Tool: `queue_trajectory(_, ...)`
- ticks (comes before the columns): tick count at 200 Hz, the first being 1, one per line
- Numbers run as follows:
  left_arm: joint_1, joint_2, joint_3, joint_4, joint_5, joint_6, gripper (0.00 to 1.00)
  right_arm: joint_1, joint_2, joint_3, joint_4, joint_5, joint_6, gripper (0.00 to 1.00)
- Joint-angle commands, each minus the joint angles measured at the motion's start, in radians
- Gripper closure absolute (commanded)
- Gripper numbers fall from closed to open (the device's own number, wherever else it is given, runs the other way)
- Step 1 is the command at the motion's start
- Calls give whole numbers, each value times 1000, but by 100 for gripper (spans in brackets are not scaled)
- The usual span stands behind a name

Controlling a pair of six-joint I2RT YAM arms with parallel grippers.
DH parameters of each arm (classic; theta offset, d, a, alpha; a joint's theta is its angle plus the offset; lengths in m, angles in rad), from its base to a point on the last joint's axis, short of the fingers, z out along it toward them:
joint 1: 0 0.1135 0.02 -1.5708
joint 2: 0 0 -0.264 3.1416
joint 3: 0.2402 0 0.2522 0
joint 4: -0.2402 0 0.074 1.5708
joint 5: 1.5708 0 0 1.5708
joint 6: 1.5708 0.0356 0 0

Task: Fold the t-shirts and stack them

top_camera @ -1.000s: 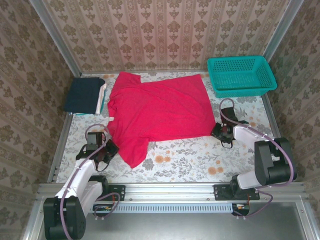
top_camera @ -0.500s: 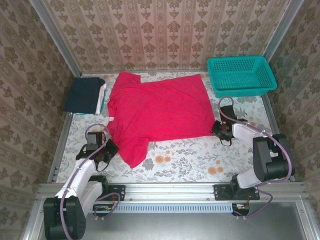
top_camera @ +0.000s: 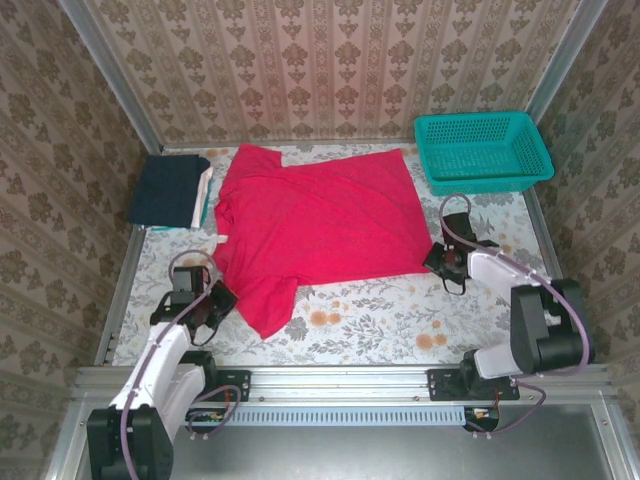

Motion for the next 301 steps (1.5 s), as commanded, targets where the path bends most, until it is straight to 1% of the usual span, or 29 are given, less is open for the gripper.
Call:
queue_trajectory(1, 10, -81, 12, -156, 15, 0, 100, -14, -93, -52, -110, 80, 15, 100)
queue_trajectory(29, 10, -189, 28, -277, 36, -33, 100, -25, -193, -92, -180, 93, 36, 100)
queue_trajectory(55, 11, -231, 70, -379, 49, -51, 100, -29, -299, -91, -273, 127, 38, 100)
queue_trajectory(80, 11, -210, 137, -395, 46, -63, 100, -30, -363, -49, -320, 129, 27, 100)
queue_trajectory(109, 10, -114, 229, -359, 39, -59, 100, -30, -369, 30, -359, 132, 23, 100)
queue_trajectory(156, 11, 103, 363, -295, 21, -39, 100, -30, -296, 142, -327, 120, 19, 100)
queue_trajectory(233, 20, 354, 556, -191, -48, 35, 100, -26, -102, 291, -259, 96, -13, 100)
queue_trajectory(263, 20, 441, 596, -143, -31, 48, 100, -25, -31, 339, -239, 101, -25, 100)
queue_trajectory(281, 22, 476, 624, -152, -46, 64, 100, -23, -1, 363, -220, 102, -29, 100)
queue_trajectory(284, 22, 480, 628, -153, -49, 65, 100, -24, 26, 367, -216, 104, -30, 100)
queue_trajectory(301, 26, 495, 638, -151, -69, 76, 100, -24, 70, 386, -199, 109, -32, 100)
